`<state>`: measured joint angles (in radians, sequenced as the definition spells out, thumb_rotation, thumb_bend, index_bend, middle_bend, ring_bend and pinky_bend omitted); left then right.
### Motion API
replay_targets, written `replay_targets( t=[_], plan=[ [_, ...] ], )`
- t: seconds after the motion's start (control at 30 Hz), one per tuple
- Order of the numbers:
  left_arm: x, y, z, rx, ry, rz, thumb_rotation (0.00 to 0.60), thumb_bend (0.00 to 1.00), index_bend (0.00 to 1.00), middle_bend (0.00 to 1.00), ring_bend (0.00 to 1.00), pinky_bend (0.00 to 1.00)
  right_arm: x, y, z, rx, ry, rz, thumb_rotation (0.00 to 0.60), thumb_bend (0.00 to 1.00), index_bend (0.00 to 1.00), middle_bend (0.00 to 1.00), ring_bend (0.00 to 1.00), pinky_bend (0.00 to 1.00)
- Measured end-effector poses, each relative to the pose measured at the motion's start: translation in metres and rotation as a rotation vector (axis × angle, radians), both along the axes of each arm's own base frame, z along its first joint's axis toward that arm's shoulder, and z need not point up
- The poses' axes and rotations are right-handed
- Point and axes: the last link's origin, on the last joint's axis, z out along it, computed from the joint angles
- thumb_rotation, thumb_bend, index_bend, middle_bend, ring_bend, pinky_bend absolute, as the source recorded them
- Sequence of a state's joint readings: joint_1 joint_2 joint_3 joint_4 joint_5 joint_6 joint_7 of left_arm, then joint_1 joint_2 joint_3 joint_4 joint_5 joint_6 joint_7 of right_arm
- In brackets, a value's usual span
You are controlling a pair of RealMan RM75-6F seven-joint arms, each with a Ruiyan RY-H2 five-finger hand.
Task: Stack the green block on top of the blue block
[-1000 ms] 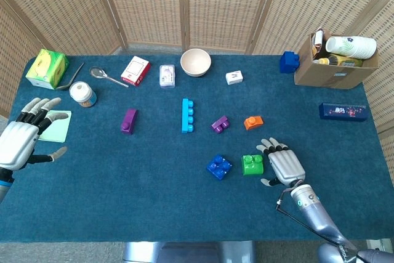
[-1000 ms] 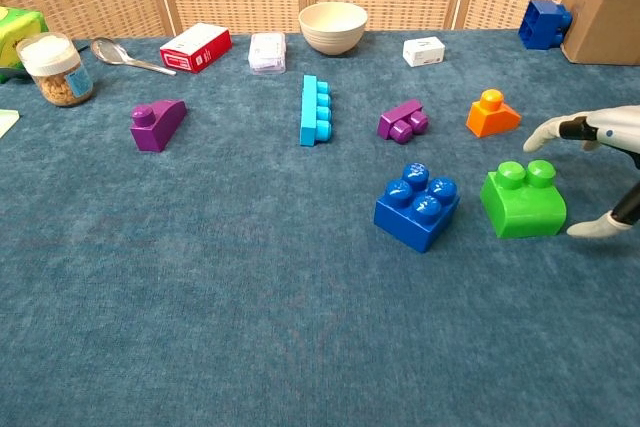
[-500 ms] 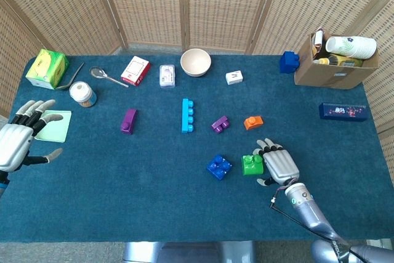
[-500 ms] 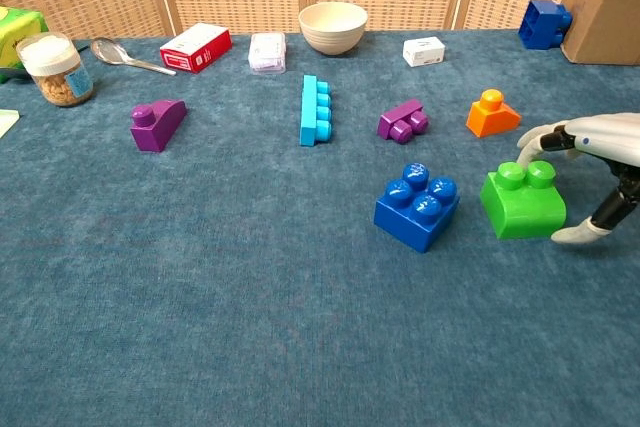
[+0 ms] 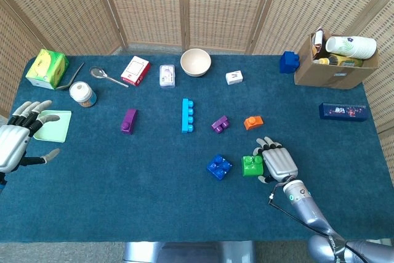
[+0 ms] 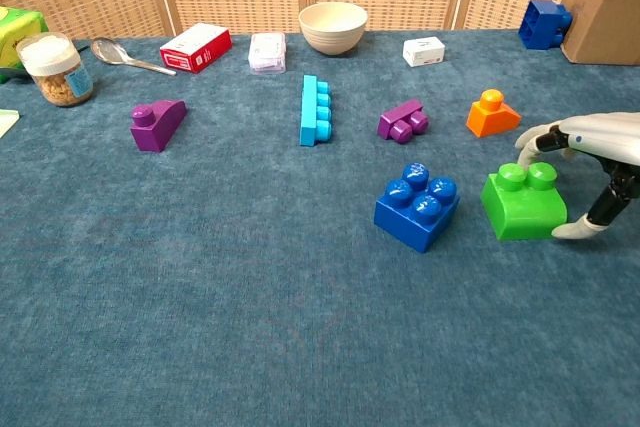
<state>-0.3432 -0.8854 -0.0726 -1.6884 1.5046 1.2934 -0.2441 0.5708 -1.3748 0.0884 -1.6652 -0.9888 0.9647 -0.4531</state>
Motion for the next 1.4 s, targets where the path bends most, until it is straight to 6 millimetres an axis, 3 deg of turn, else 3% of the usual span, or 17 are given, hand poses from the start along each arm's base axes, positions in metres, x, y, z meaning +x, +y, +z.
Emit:
replay_targets(
  t=[0.17, 0.33, 1.4],
  plan=[
    [0.002, 0.001, -0.001, -0.001, -0.002, -0.005, 0.542, 0.31, 0.24, 0.06, 0.0, 0.0, 0.0, -0.001, -0.001, 0.0, -0.01, -0.006, 0.6, 0.2, 0.43, 0.16, 0.0, 0.21],
    [0.001, 0.0, -0.001, -0.002, -0.002, 0.0, 0.542, 0.31, 0.24, 0.06, 0.0, 0.0, 0.002, -0.004, 0.0, -0.013, -0.028, -0.006, 0.6, 0.21, 0.55, 0.21, 0.03, 0.23],
    [0.015, -0.001, 0.002, 0.037, 0.003, -0.03, 0.551, 0.31, 0.24, 0.08, 0.0, 0.0, -0.007, -0.021, 0.053, -0.035, -0.116, 0.067, 0.6, 0.2, 0.55, 0.21, 0.05, 0.23]
  ],
)
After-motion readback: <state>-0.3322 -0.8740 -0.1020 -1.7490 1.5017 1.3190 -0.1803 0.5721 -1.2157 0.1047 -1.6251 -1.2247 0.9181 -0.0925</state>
